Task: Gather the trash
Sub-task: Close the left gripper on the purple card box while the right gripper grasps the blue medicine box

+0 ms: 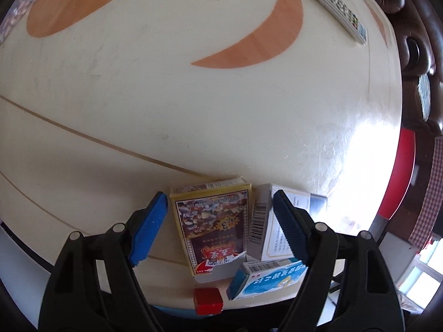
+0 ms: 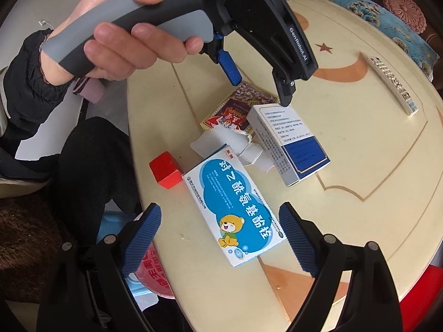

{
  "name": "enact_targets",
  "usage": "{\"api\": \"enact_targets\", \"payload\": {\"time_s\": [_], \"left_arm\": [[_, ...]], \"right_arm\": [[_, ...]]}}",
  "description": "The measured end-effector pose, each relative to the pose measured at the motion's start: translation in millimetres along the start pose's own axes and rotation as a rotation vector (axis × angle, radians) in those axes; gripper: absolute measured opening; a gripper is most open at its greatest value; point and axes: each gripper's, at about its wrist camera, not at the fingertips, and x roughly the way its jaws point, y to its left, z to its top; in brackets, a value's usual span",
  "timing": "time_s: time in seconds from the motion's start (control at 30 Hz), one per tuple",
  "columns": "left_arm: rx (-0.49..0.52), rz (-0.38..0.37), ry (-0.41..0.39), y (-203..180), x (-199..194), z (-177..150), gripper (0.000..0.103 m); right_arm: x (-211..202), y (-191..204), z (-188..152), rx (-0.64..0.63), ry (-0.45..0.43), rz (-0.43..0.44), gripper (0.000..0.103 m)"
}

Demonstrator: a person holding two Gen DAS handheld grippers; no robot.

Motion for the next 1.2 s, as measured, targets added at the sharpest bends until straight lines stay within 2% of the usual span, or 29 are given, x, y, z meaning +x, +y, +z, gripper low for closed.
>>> {"api": "enact_targets", "payload": {"time_s": [0.23, 0.37, 0.53, 0.87, 1.2], "left_arm": [[-0.006, 0.009, 0.007, -2, 11, 8, 0.077], [-0.027, 0.028, 0.007, 15, 13, 15, 0.077], [0.008, 0.063, -0.013, 9, 9, 0, 0.078], [-0.009, 0.123, -0.035, -3, 17, -15, 0.078], [-0.018, 0.220, -0.043, -29, 35, -31, 0.078]], "right_arm": [[3, -1, 2, 0.002, -0.001, 0.003, 0.085], [8, 0, 3, -0.009, 0.013, -0.005, 0.085], [15, 1, 6, -0.021, 0.031, 0.002, 0.085], [43, 4, 8, -0.061, 0.096, 0.004, 0.085], [53, 16, 5, -0.135, 0.088, -0.032, 0.086]]}}
